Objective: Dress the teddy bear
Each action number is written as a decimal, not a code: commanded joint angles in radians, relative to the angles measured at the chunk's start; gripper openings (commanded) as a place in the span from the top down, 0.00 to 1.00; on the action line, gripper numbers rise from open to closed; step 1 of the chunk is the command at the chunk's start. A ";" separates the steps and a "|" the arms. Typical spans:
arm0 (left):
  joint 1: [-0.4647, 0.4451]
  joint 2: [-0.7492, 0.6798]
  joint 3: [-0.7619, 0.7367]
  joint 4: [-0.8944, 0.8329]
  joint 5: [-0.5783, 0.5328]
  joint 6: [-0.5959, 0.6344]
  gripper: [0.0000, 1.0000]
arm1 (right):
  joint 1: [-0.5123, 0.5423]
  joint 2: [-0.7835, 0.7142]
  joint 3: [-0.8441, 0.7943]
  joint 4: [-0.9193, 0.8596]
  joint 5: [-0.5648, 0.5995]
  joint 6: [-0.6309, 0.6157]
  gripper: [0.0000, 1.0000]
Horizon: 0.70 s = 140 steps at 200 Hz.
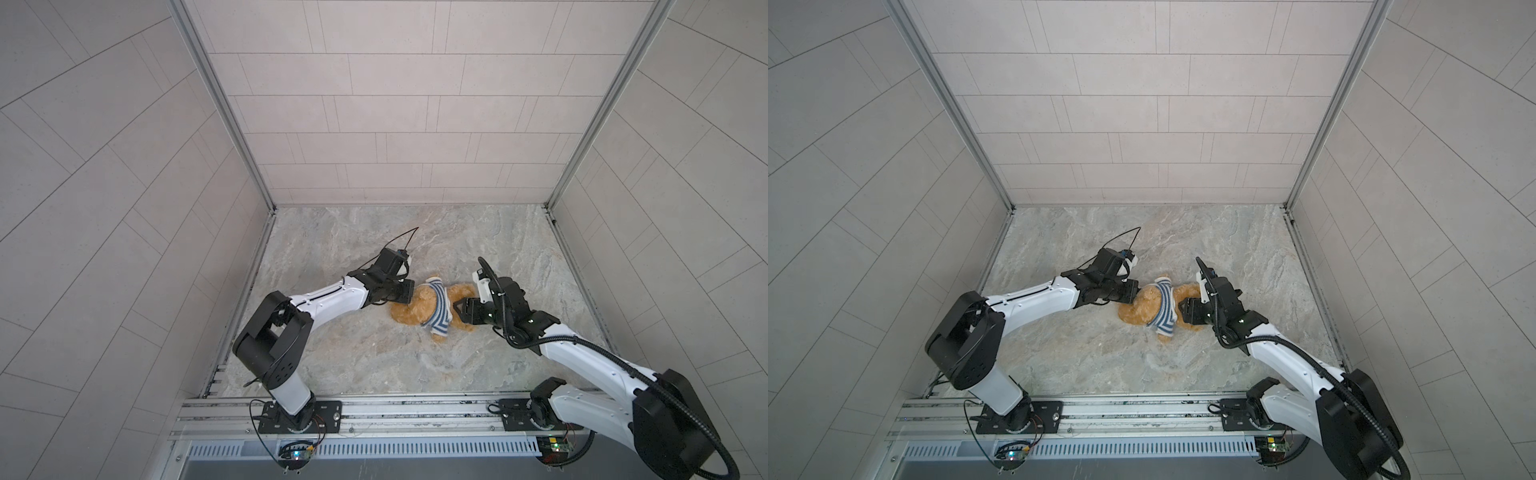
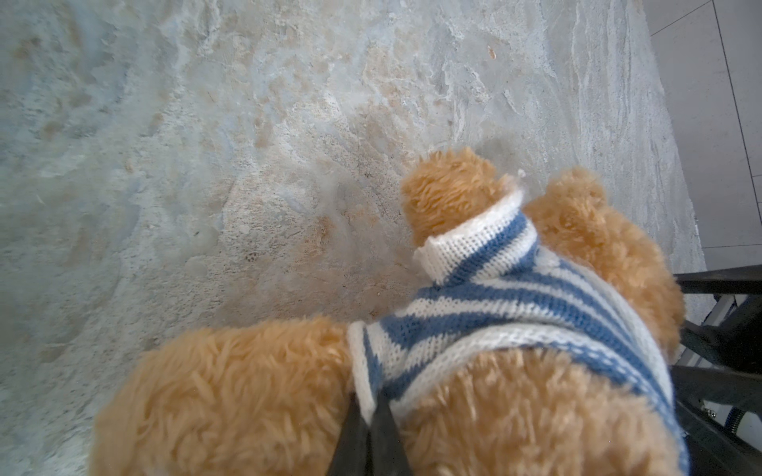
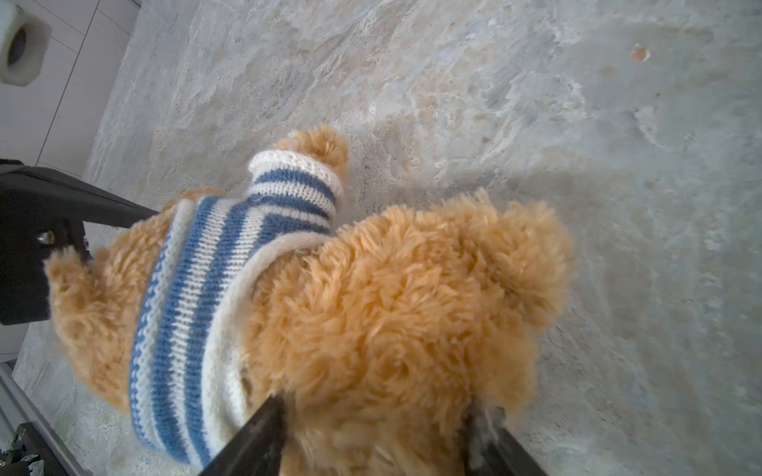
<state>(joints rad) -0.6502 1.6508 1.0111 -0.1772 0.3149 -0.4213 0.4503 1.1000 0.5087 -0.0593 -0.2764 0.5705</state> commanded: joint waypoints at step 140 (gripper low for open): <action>-0.014 -0.204 0.017 -0.151 -0.115 0.002 0.58 | 0.025 -0.135 0.011 0.004 0.091 -0.041 1.00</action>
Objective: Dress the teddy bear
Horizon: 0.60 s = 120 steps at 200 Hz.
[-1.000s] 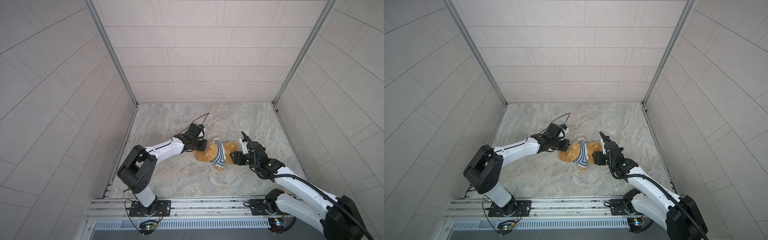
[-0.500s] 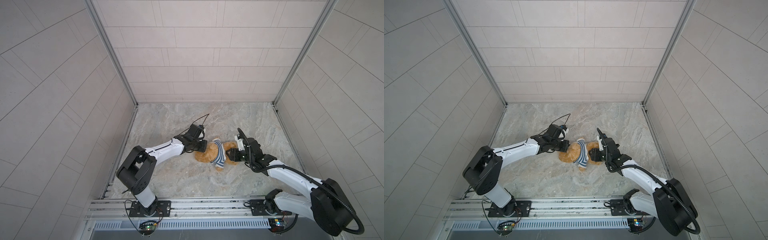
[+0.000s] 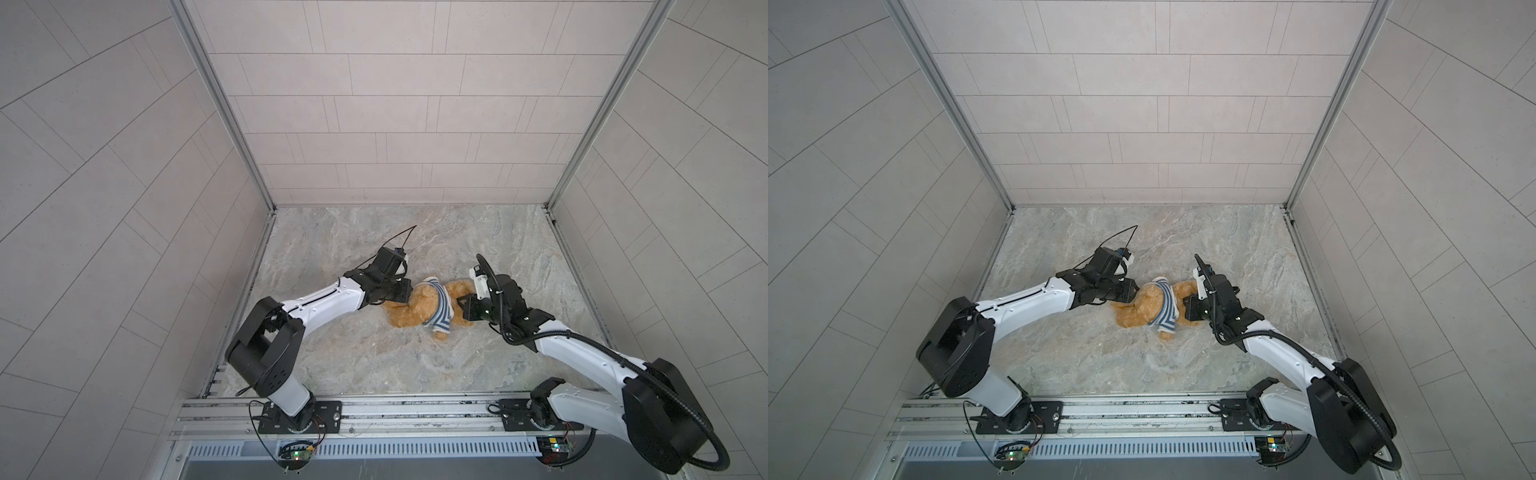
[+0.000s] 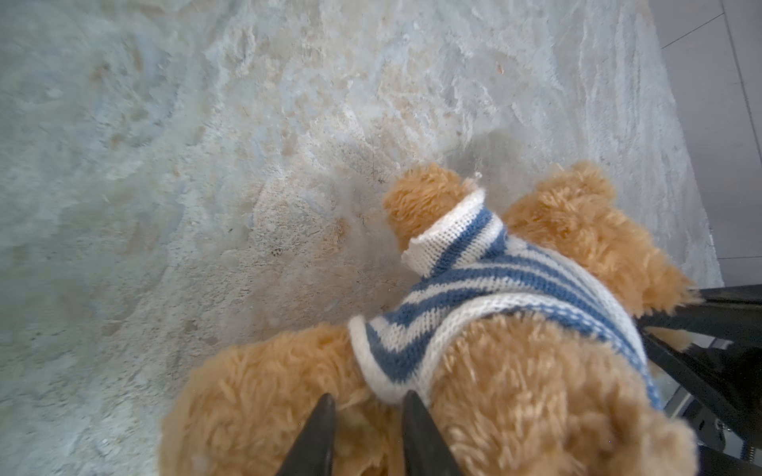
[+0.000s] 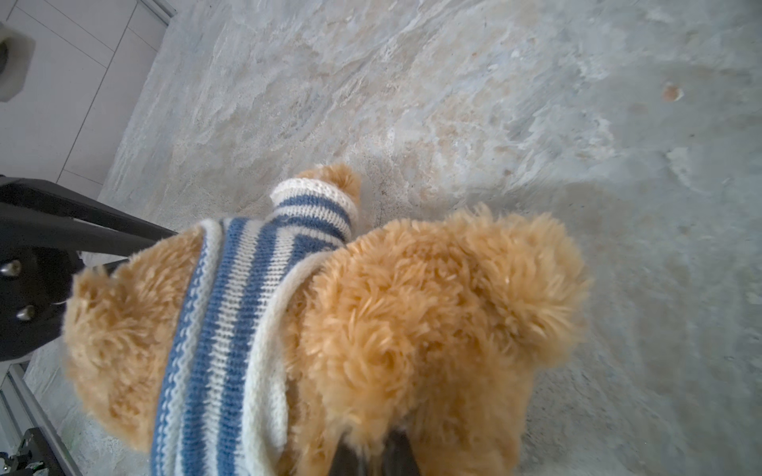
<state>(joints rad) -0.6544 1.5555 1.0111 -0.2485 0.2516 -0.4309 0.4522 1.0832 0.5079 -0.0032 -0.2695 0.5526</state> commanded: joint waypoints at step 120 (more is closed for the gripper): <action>-0.348 -0.239 0.068 -0.096 -0.110 -0.178 0.72 | 0.349 -0.338 -0.028 -0.110 0.541 0.004 1.00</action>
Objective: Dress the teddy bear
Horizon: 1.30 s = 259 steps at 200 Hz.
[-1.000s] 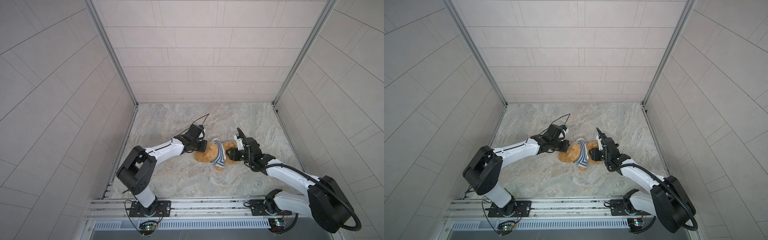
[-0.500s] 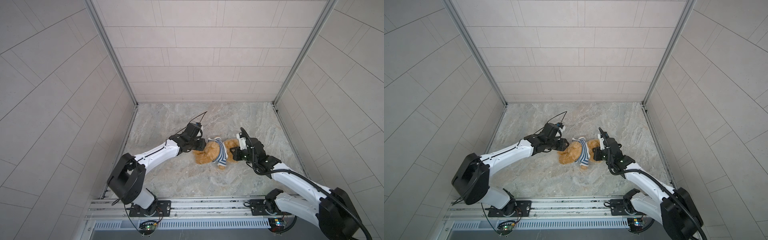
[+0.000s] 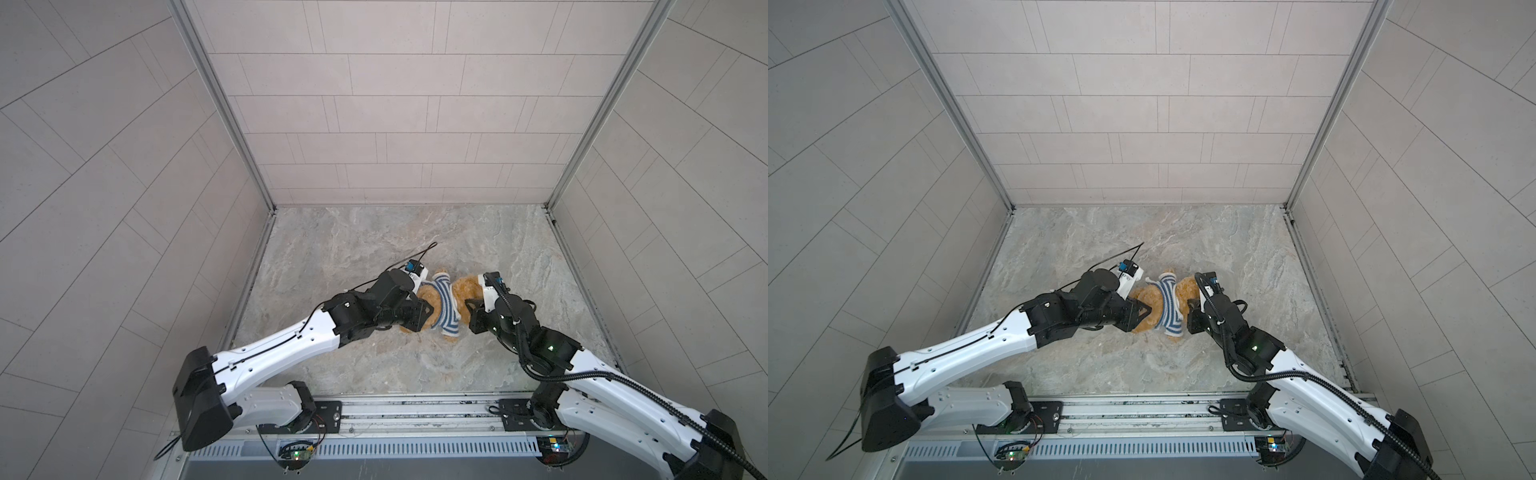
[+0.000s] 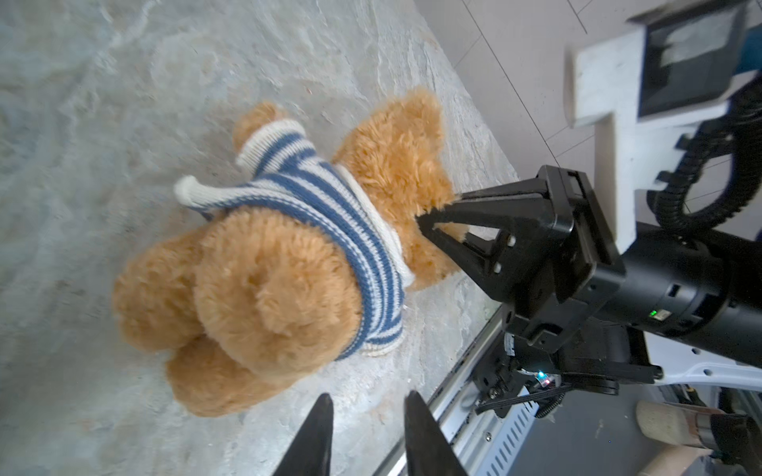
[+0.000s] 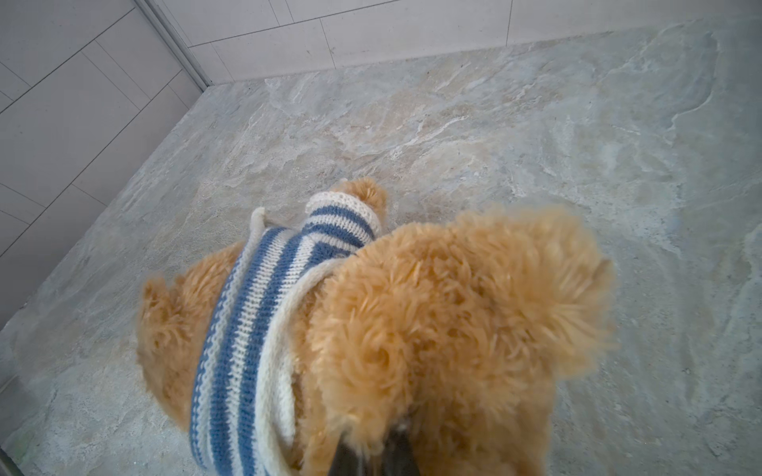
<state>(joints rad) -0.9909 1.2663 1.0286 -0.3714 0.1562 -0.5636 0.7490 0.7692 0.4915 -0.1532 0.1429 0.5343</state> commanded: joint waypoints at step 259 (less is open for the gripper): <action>0.033 0.165 0.042 0.114 -0.050 -0.105 1.00 | 0.199 -0.158 -0.051 0.002 0.274 0.026 1.00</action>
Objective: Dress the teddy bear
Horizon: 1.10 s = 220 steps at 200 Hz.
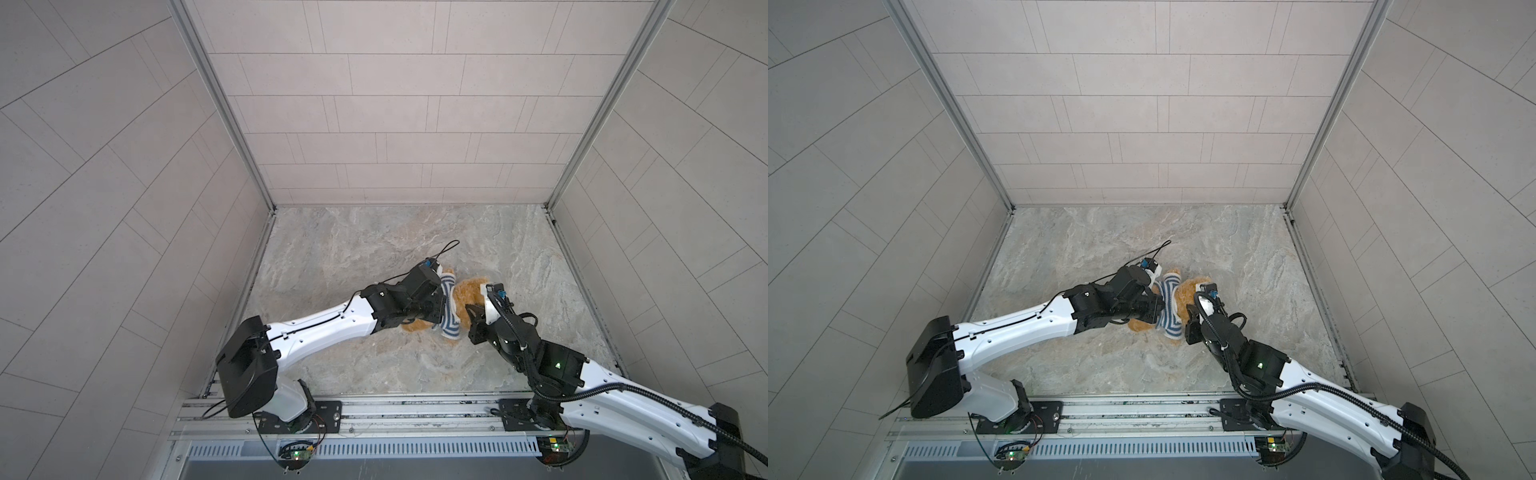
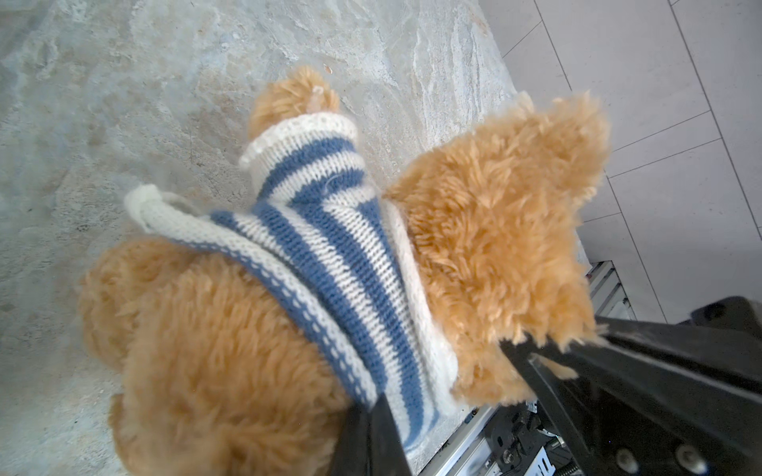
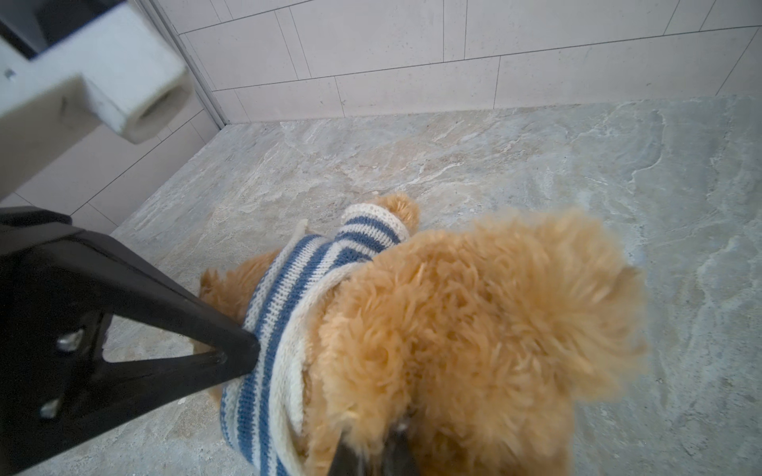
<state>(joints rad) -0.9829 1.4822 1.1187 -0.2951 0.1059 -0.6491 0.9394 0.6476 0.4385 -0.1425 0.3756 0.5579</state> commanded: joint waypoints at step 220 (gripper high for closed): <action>0.099 -0.235 -0.323 0.172 0.114 -0.039 1.00 | 0.009 -0.068 -0.020 0.015 0.019 -0.071 1.00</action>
<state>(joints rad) -0.8608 1.2064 0.7891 -0.1463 0.1745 -0.7162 0.9535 0.5701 0.4171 -0.1997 0.4004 0.5331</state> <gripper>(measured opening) 0.050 0.070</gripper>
